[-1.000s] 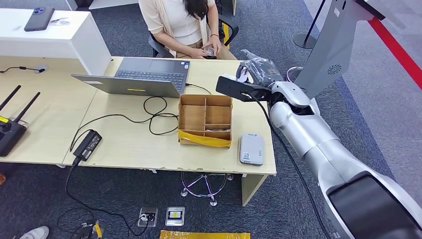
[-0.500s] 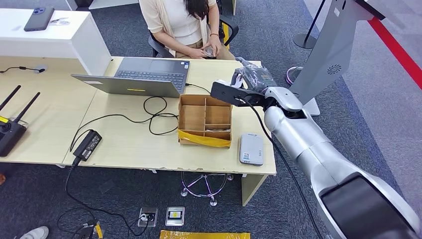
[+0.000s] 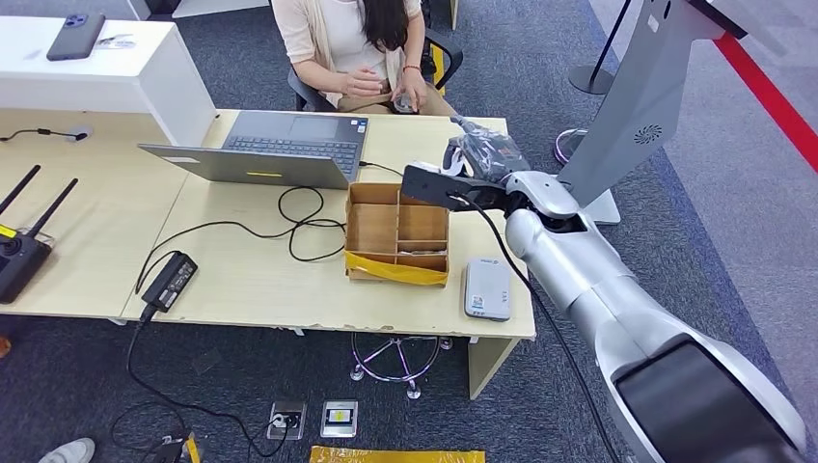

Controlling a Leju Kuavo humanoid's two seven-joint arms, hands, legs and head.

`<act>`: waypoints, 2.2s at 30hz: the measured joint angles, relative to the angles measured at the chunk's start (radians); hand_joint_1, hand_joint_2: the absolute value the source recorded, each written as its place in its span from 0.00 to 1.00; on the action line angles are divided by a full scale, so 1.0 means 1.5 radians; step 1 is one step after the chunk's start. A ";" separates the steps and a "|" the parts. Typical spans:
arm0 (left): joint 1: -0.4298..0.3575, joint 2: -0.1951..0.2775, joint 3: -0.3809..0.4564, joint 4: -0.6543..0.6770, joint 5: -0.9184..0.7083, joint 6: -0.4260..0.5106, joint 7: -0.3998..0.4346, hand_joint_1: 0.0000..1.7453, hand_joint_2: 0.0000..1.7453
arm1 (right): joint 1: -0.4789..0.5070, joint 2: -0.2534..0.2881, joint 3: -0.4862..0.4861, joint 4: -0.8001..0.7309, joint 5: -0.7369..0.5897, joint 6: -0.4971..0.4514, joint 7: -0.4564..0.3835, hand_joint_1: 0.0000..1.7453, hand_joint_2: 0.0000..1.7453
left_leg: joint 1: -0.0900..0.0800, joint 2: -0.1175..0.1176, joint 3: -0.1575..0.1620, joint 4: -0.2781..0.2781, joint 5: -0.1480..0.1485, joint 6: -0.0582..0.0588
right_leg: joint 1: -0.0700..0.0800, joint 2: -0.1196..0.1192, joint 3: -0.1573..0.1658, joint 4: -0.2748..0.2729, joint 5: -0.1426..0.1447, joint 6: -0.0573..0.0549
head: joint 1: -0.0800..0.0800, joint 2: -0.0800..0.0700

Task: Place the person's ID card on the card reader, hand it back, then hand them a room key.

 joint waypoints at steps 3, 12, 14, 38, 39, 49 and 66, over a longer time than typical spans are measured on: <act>0.001 0.000 -0.001 0.000 0.005 0.000 0.001 0.00 0.00 | 0.000 0.001 0.002 0.001 0.006 0.000 -0.004 1.00 1.00 | 0.000 0.000 0.000 0.000 0.000 0.000 | 0.000 0.000 0.000 0.000 0.000 0.000 | 0.000 0.000; 0.002 0.000 -0.003 0.000 0.007 0.003 0.001 0.00 0.00 | 0.000 0.006 0.007 0.001 0.016 0.004 -0.006 1.00 1.00 | 0.000 0.000 0.000 0.000 0.000 0.000 | 0.000 0.000 0.000 0.000 0.000 0.000 | 0.000 0.000; 0.002 0.000 -0.003 0.000 0.007 0.002 0.001 0.00 0.00 | 0.000 0.006 0.007 0.001 0.020 0.004 -0.007 1.00 1.00 | 0.000 0.000 0.000 0.000 0.000 0.000 | 0.000 0.000 0.000 0.000 0.000 0.000 | 0.000 0.000; 0.004 0.002 -0.009 0.000 0.013 0.003 0.005 0.00 0.00 | 0.008 0.013 0.007 0.001 0.029 -0.002 -0.025 0.00 0.00 | 0.000 0.000 0.000 0.000 0.000 0.000 | 0.000 0.000 0.000 0.000 0.000 0.000 | 0.000 0.000; 0.004 0.002 -0.009 0.000 0.014 0.003 0.005 0.00 0.00 | 0.008 0.013 0.007 0.001 0.030 -0.003 -0.027 0.00 0.00 | 0.000 0.000 0.000 0.000 0.000 0.000 | 0.000 0.000 0.000 0.000 0.000 0.000 | 0.000 0.000; 0.005 0.001 -0.016 0.001 0.033 0.011 0.016 0.00 0.00 | 0.010 0.010 -0.006 0.001 0.010 -0.045 -0.016 0.00 0.00 | 0.000 0.000 0.000 0.000 0.000 0.000 | 0.000 0.000 0.000 0.000 0.000 0.000 | 0.000 0.000; 0.008 -0.003 -0.019 0.001 0.067 0.030 0.036 0.00 0.00 | 0.110 -0.054 -0.045 -0.077 -0.024 -0.142 0.063 0.00 1.00 | 0.000 0.001 0.000 0.000 0.000 0.000 | 0.000 0.001 0.000 0.000 0.000 0.000 | 0.000 0.000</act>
